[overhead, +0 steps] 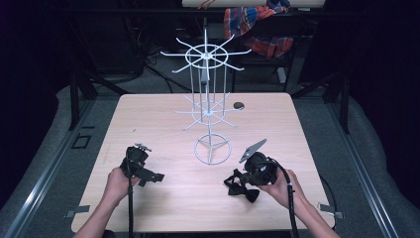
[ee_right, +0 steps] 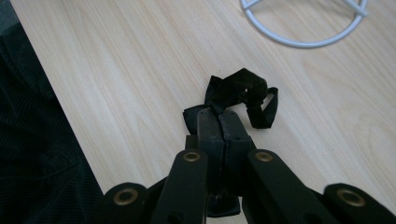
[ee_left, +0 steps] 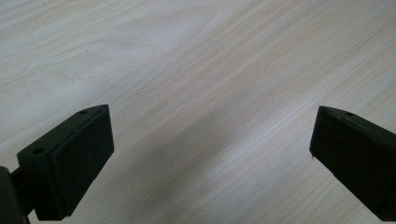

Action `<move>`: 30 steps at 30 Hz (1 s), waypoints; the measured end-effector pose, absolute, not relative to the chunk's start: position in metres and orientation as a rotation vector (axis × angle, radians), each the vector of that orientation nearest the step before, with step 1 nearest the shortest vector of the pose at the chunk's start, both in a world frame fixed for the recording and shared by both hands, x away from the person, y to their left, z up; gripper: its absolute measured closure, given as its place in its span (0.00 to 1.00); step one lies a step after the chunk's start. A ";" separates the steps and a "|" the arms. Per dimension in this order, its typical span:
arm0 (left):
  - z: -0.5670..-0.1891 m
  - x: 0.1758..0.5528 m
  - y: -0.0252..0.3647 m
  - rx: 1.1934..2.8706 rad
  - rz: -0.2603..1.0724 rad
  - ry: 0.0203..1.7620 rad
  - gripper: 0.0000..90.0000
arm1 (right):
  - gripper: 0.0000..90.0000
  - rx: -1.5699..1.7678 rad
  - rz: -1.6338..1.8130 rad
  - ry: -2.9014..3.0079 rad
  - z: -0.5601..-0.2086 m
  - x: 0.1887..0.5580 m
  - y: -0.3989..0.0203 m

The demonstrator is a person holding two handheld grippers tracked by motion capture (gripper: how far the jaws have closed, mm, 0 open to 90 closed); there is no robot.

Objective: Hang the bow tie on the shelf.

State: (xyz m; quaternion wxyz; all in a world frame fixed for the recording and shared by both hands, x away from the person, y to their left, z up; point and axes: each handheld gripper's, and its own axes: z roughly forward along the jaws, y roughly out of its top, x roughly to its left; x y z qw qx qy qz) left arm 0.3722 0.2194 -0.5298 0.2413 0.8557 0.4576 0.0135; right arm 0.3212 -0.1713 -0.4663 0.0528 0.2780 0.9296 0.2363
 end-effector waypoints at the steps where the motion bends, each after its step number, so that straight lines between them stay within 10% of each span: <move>1: -0.530 0.372 0.219 2.341 0.038 1.252 0.00 | 0.99 0.852 0.730 2.825 -0.465 0.321 -0.172; 30: -0.530 0.372 0.219 2.344 0.039 1.254 0.00 | 0.99 0.913 0.853 2.710 -0.430 0.329 -0.197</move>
